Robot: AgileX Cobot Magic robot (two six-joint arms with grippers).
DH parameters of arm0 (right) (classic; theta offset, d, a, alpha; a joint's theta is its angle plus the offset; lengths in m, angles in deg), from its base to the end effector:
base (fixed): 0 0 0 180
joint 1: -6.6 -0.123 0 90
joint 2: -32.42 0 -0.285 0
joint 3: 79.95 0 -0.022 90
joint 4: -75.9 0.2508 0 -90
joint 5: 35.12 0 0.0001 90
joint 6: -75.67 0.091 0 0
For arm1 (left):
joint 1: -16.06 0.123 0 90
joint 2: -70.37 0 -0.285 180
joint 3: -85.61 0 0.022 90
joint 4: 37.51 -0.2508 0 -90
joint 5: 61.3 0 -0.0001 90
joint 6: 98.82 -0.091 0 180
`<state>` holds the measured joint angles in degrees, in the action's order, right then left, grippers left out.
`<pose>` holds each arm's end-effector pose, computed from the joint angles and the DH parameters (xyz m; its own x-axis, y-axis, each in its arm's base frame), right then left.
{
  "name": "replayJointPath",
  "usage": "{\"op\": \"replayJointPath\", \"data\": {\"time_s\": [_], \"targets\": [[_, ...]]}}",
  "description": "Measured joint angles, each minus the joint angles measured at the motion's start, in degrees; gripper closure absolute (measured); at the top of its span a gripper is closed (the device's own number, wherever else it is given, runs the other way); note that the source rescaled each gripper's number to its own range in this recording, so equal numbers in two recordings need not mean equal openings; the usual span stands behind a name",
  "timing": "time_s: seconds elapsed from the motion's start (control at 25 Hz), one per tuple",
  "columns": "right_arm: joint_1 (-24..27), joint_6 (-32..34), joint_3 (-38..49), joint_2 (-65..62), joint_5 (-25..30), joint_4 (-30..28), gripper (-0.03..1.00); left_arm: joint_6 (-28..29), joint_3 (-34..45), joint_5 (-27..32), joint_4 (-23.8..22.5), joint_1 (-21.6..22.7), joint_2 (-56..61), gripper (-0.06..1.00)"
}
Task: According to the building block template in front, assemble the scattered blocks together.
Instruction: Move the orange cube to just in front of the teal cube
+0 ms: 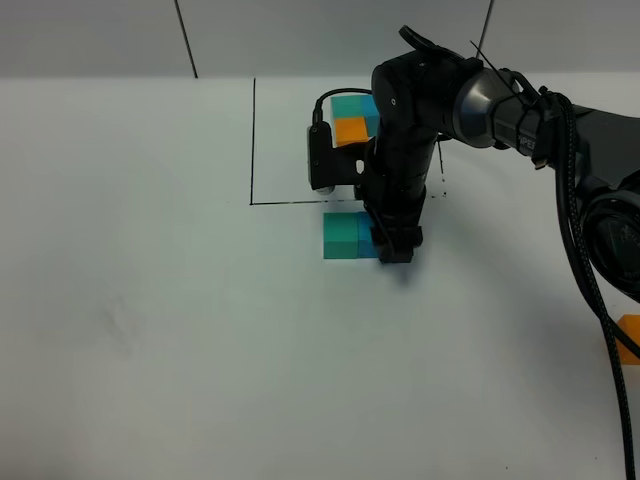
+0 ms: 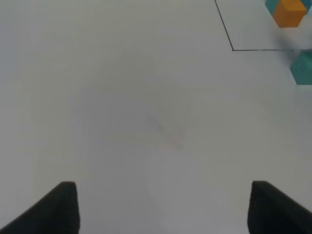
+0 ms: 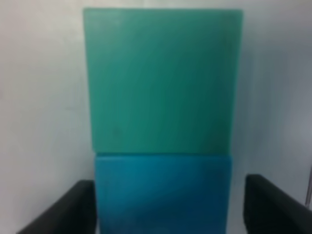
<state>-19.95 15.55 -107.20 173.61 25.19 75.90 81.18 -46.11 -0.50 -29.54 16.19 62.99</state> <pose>0.4198 0.2097 0.1294 -0.0558 -0.9972 -0.0499 -0.9944 0.0600 -0.0869 -0.0069 -0.0110 0.2792 -0.4481 -0.0687 -0.8914 0.0760 0.9905 -0.1145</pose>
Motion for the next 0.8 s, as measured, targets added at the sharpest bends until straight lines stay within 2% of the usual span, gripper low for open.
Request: {"op": "replayJointPath", "data": {"time_s": [0.08,0.16,0.32,0.44,0.56,0.68,0.8], "targets": [[0.3,2.4,0.0,-0.7,1.4,-0.6,0.29,0.0,0.0,0.0,0.0,0.0,0.0,0.41],[1.2,6.6,0.0,-2.3,2.8,-0.4,0.20,0.0,0.0,0.0,0.0,0.0,0.0,0.41],[7.2,22.0,1.4,-8.1,6.6,2.9,0.15,0.0,0.0,0.0,0.0,0.0,0.0,0.41],[13.4,32.6,9.8,-14.4,6.3,4.2,0.15,0.0,0.0,0.0,0.0,0.0,0.0,0.41],[19.6,40.3,23.9,-22.9,0.6,4.3,0.15,0.0,0.0,0.0,0.0,0.0,0.0,0.41],[25.1,49.6,38.5,-32.5,-9.0,4.3,0.15,0.0,0.0,0.0,0.0,0.0,0.0,0.41],[29.7,56.1,50.6,-40.5,-18.0,4.3,0.15,0.0,0.0,0.0,0.0,0.0,0.0,0.41]]}}
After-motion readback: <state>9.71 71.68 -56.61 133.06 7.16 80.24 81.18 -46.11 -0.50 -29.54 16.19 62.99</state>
